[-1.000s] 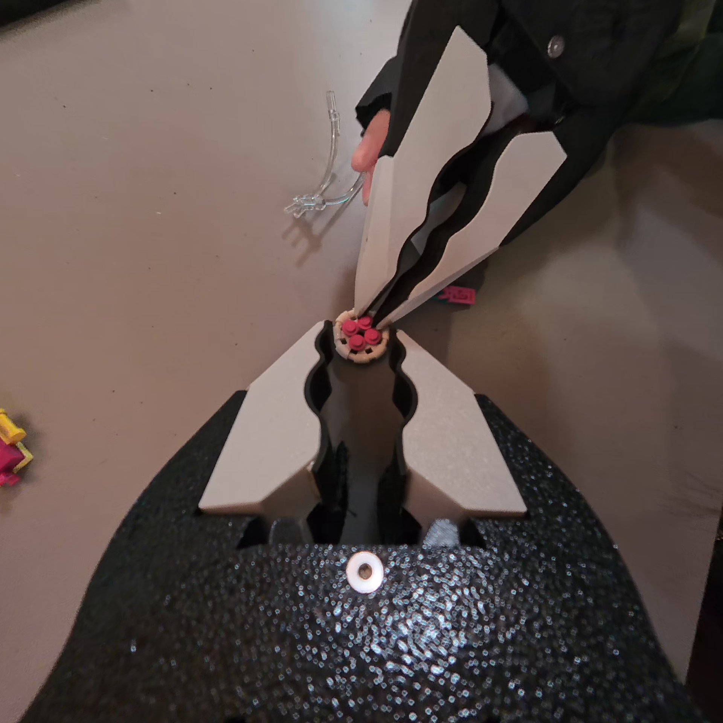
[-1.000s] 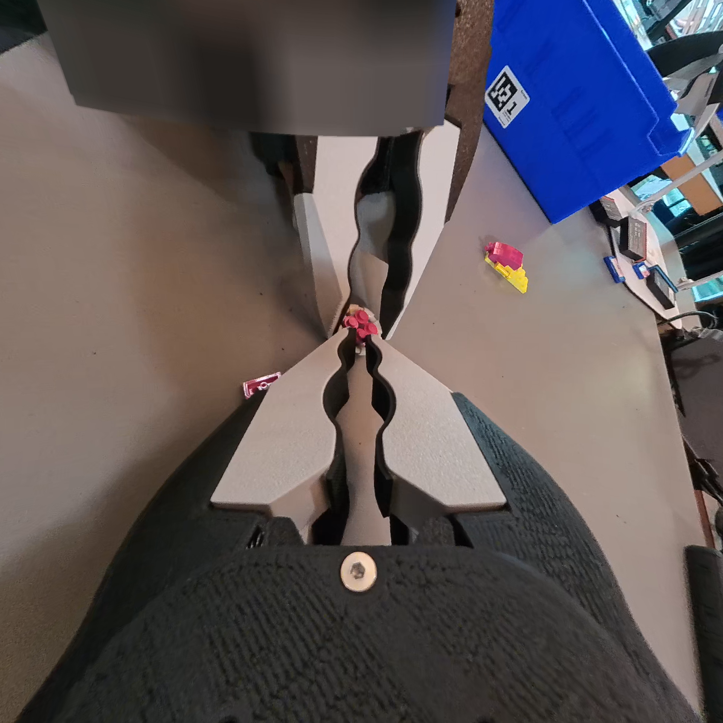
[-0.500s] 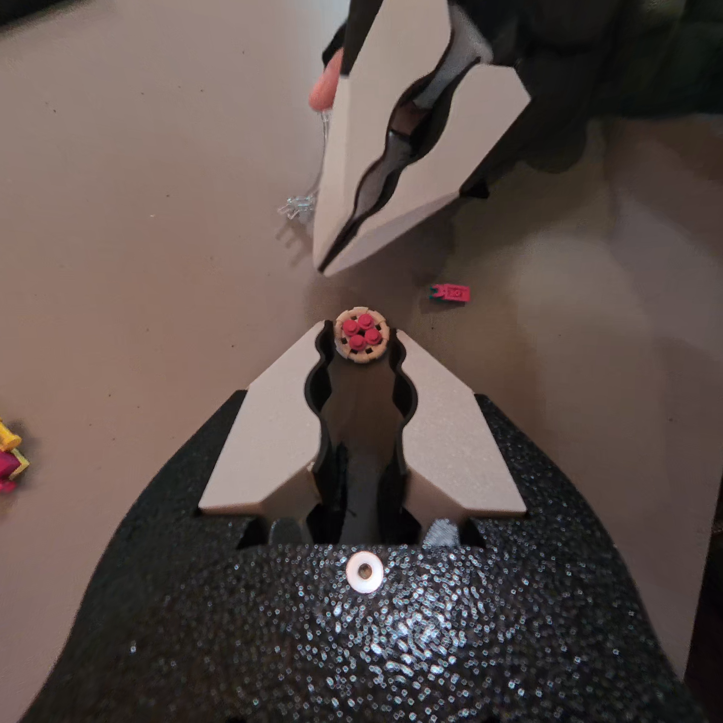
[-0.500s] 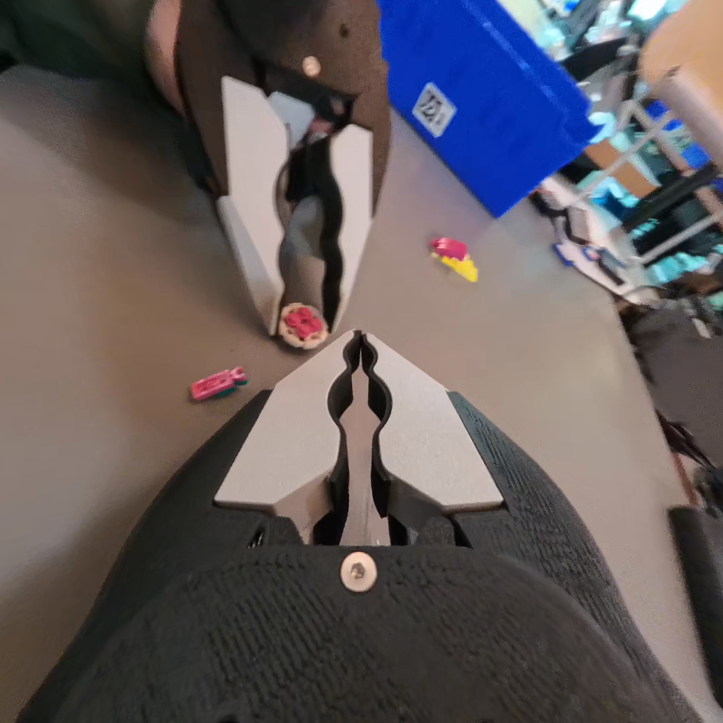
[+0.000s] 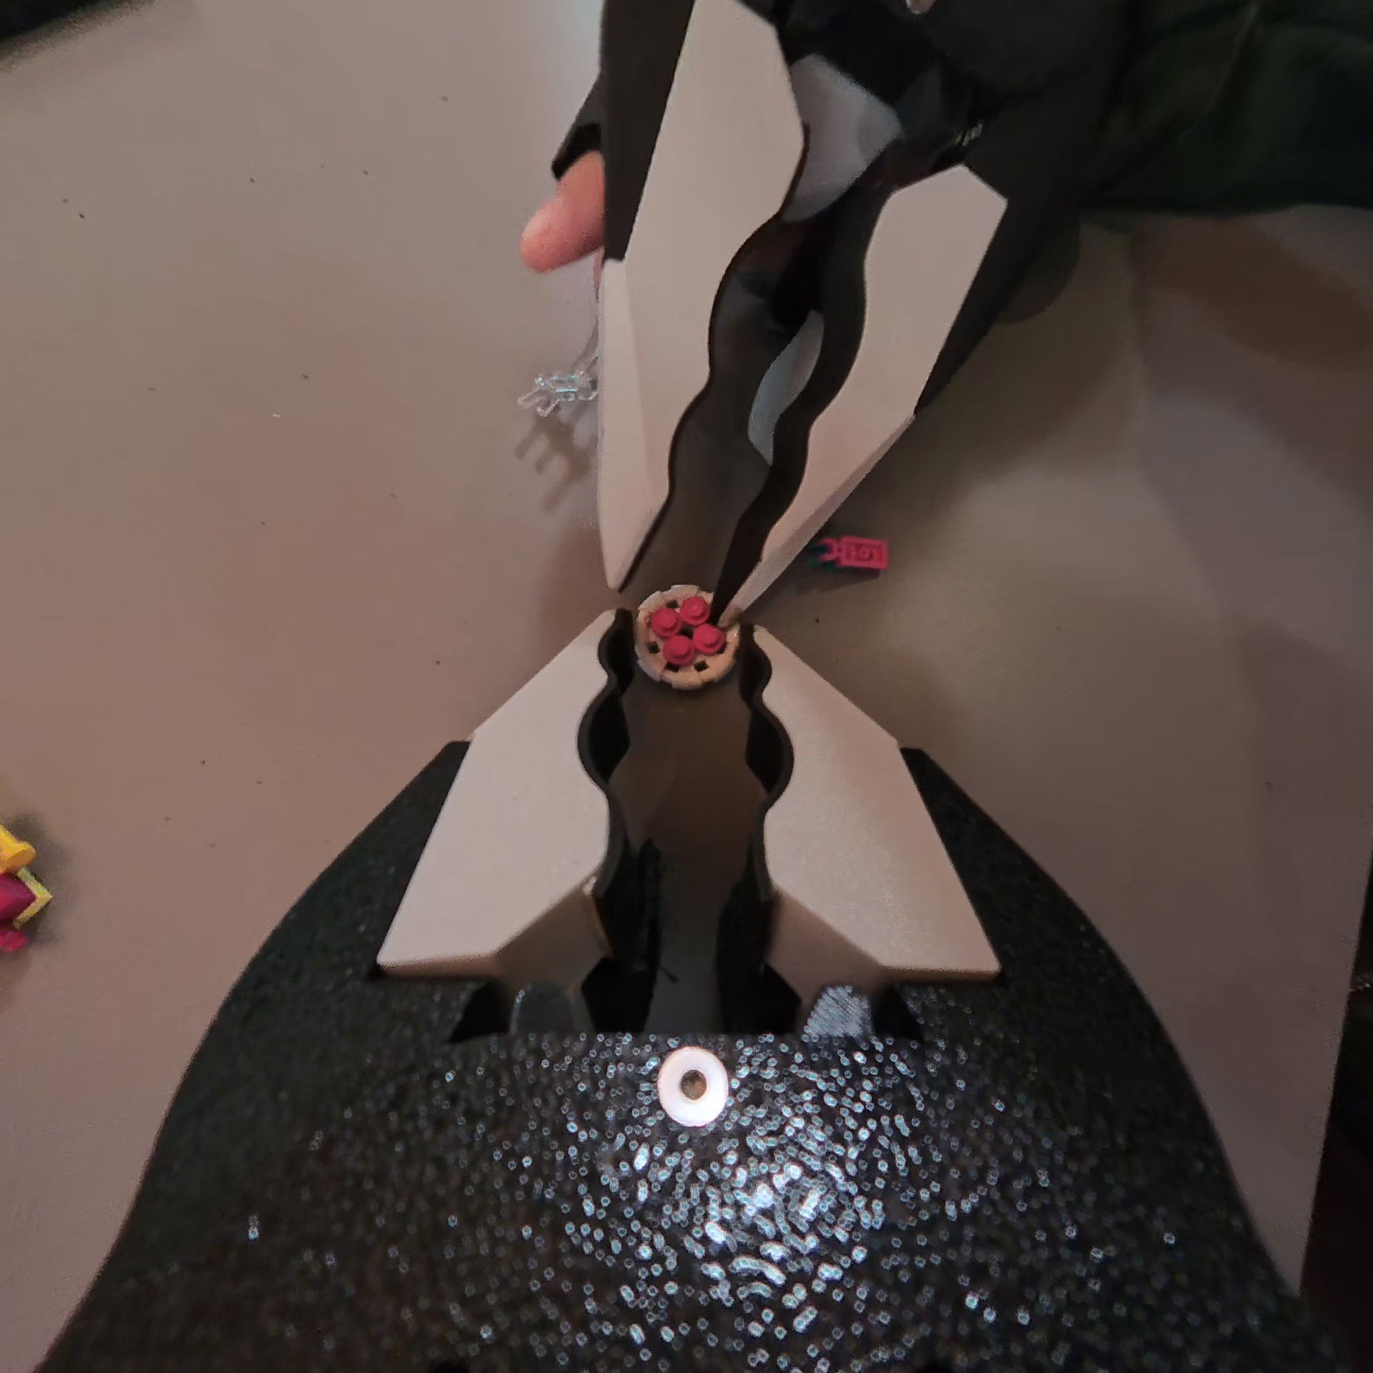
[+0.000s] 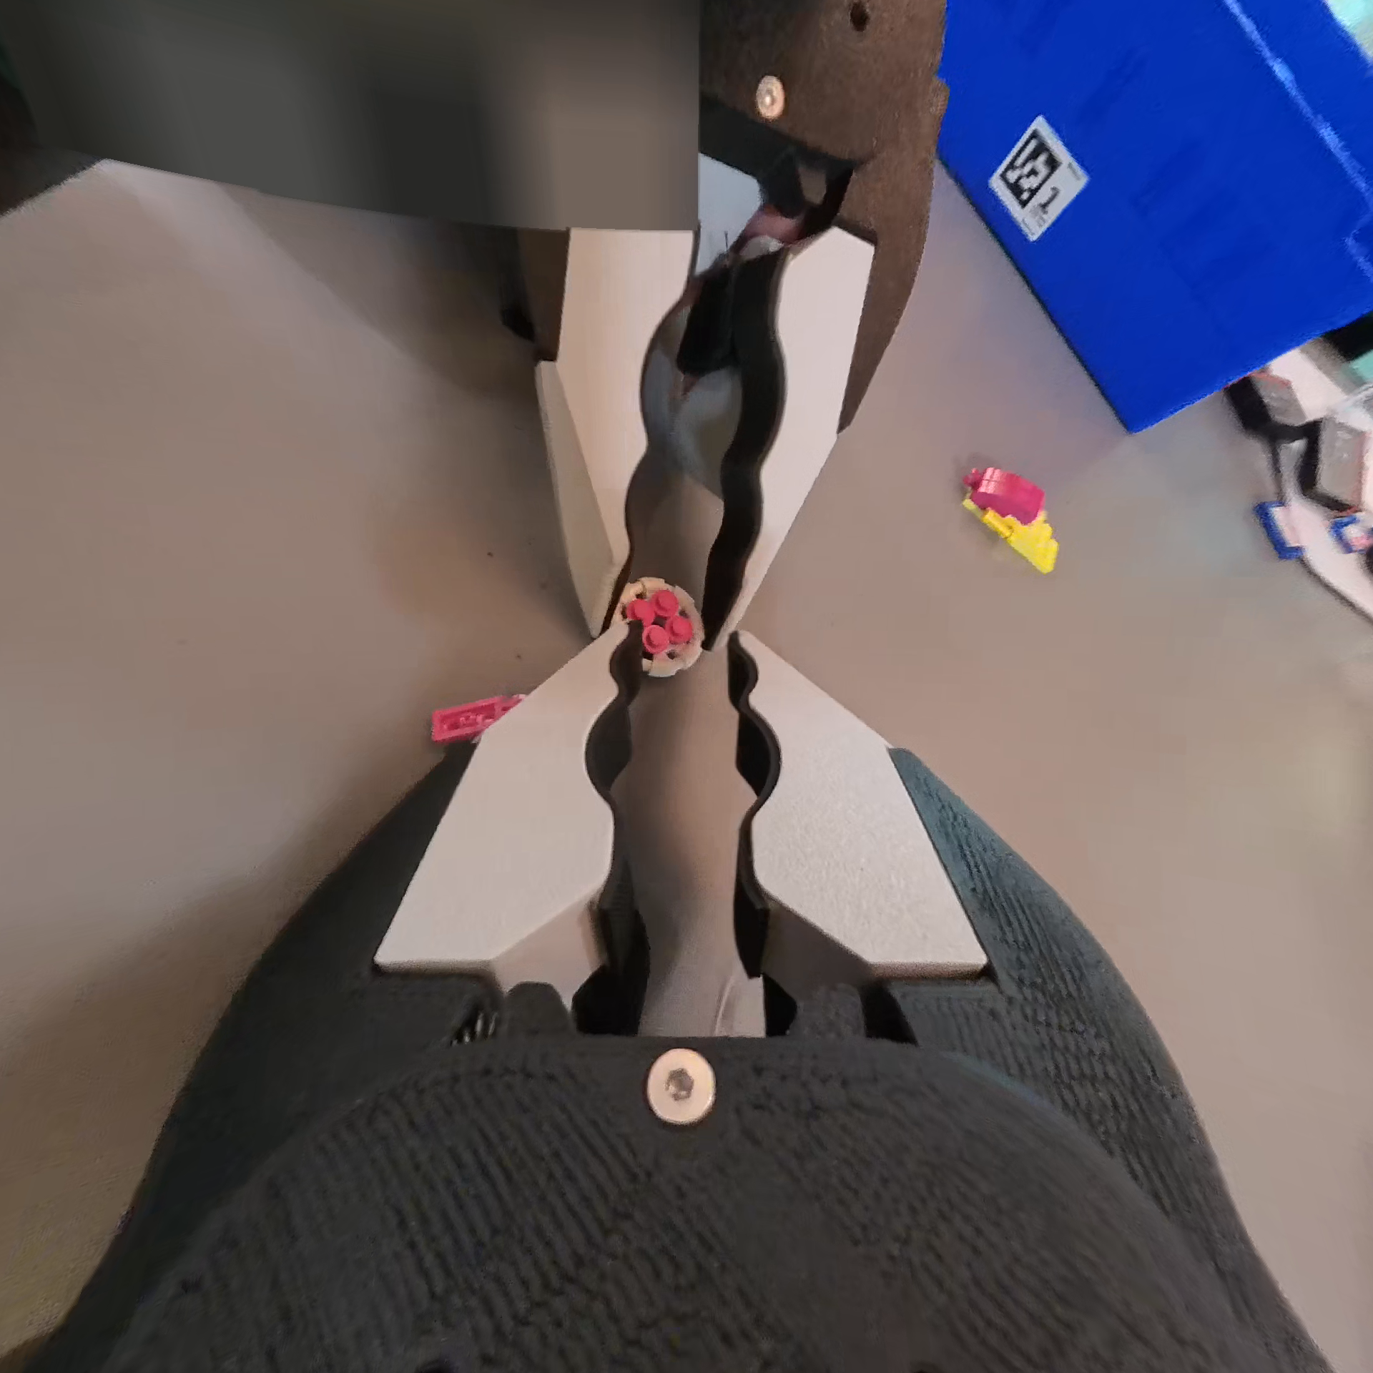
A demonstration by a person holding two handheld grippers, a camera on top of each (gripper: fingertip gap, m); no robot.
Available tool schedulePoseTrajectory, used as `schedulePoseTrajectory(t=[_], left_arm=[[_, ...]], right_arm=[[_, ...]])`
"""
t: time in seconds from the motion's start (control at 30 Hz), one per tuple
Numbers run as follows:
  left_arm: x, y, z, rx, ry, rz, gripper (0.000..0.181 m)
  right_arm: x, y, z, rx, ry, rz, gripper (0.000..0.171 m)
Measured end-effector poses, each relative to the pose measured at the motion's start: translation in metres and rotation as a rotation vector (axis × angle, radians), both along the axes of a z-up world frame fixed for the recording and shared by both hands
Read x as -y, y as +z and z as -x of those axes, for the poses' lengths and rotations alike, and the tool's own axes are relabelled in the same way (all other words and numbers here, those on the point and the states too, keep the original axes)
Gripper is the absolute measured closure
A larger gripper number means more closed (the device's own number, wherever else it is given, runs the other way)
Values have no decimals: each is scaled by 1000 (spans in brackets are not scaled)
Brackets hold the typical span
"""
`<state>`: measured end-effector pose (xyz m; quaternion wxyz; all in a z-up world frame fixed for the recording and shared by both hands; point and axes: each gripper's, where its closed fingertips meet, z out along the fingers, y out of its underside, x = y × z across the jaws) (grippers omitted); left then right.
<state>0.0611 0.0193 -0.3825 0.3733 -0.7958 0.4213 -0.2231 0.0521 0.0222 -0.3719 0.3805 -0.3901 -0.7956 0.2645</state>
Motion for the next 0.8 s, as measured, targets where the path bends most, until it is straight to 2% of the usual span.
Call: schedulePoseTrajectory(t=[0.1, 0.3, 0.33, 0.4, 0.47, 0.57, 0.67, 0.8], left_arm=[[-2, 0, 1, 5, 21, 6, 155], [-3, 1, 2, 18, 38, 16, 155], [-3, 1, 2, 22, 40, 21, 155], [1, 1, -1, 15, 1, 11, 155], [3, 0, -3, 3, -9, -3, 155], [3, 0, -3, 10, -8, 5, 155], [4, 0, -4, 6, -12, -2, 155], [5, 1, -5, 13, -22, 2, 154]], right_arm=[[-1, 2, 1, -70, -18, -109, 151], [-3, 7, 1, -140, -56, -194, 147], [-3, 7, 1, -144, -59, -203, 149], [-27, 25, 3, -238, -167, -277, 160], [-35, 25, 0, -217, -187, -157, 171], [-5, 10, -3, -143, -13, -58, 169], [-5, 11, -4, -113, -8, 21, 166], [-5, 8, -5, -102, 3, 6, 165]])
